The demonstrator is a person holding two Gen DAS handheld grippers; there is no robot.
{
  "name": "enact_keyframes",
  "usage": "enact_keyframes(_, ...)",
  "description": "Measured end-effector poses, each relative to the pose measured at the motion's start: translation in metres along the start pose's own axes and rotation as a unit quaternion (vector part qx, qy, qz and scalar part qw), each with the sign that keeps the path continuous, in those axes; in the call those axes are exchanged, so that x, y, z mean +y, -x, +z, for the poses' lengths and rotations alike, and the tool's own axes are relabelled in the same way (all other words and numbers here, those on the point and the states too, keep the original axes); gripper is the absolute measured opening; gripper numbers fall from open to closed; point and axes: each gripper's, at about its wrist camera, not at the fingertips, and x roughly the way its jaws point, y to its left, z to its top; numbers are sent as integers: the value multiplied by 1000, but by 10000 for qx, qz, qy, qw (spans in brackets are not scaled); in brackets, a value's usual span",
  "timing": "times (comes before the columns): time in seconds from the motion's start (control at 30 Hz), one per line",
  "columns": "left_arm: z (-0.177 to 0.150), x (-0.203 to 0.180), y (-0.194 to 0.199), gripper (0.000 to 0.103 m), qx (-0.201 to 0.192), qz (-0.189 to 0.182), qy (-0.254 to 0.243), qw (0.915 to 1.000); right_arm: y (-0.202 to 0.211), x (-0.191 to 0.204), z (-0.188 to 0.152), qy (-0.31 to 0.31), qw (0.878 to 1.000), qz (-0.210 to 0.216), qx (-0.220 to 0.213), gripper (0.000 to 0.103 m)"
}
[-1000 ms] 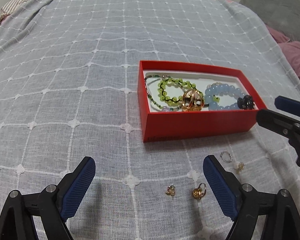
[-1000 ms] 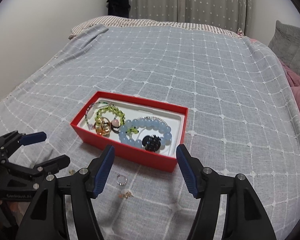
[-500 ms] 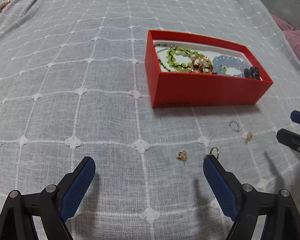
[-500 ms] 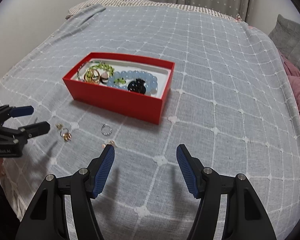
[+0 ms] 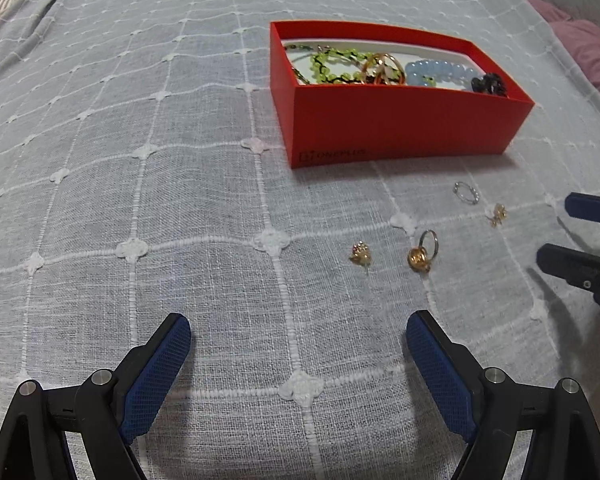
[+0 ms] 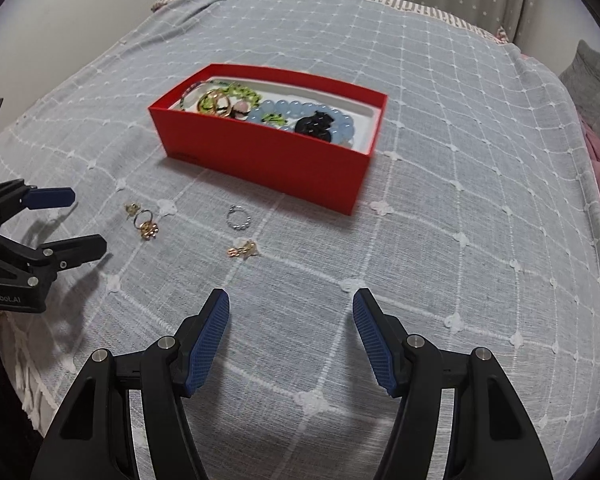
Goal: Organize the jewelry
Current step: 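Move both open grippers back toward the gold earrings and silver ring, then grasp a small gold earring with the right gripper while the left grasps the gold hoop earring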
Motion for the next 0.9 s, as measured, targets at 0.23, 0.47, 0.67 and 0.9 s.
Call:
enact_keyframes(0.23,1,-5,0,91,4,-88,-64,9999,-14,14,4,103,9998,142,66,67)
enact_keyframes(0.47,0,-8,-2,91,28,-144,-116,9998,-22,20,10,163,9997,169,-55,67)
enact_keyframes(0.67,0,-7,-2,90,22,-140,-125,9998,-28,24,16,174,9994,243,-185,57)
enact_keyframes(0.9,1,-6,-2,84,-16,-155,-153,9998,-32,25,19,330,9982,396,-296,37)
